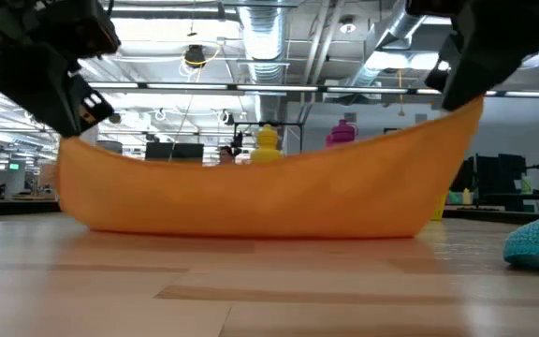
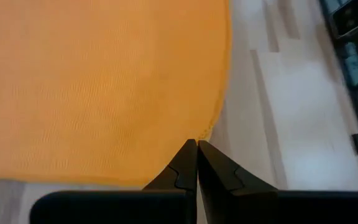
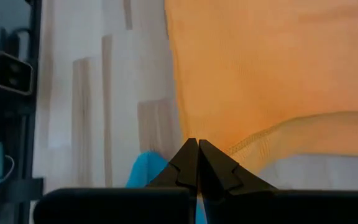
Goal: Pick & Place Sports Items
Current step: Fold the orange towel
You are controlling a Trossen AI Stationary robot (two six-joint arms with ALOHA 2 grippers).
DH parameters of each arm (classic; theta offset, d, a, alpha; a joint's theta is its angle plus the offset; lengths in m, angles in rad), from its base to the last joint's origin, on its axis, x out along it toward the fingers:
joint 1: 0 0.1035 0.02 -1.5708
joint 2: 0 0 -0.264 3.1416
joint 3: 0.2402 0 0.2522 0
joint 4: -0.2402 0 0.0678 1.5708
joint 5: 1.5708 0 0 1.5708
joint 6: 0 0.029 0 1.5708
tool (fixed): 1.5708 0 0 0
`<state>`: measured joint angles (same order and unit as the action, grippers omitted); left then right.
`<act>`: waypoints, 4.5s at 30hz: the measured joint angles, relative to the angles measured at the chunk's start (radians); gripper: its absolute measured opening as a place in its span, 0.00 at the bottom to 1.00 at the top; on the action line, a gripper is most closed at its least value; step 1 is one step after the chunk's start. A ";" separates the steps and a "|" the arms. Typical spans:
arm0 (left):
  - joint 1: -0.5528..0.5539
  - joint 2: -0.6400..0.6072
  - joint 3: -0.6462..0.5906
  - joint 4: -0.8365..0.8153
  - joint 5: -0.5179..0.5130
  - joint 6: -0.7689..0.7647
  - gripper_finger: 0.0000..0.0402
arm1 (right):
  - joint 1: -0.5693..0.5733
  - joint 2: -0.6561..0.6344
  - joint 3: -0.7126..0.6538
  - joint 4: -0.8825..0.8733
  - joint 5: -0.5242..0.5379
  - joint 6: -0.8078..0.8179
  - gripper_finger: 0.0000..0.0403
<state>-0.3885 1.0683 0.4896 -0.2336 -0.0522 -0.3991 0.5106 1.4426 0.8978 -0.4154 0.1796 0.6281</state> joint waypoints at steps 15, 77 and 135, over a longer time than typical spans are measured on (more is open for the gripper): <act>-0.003 0.273 0.000 0.289 0.051 -0.074 0.12 | 0.000 0.075 -0.001 0.012 -0.068 -0.023 0.19; -0.217 0.265 0.001 0.387 -0.214 -0.564 0.60 | -0.083 0.074 0.084 -0.008 0.468 -0.478 0.42; 0.238 0.504 0.000 0.418 -0.429 -0.026 0.60 | -0.371 0.074 -0.291 0.442 0.010 -0.485 0.42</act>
<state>-0.1501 1.5723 0.4900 0.1841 -0.4816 -0.4252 0.1392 1.5162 0.6067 0.0262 0.1893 0.1430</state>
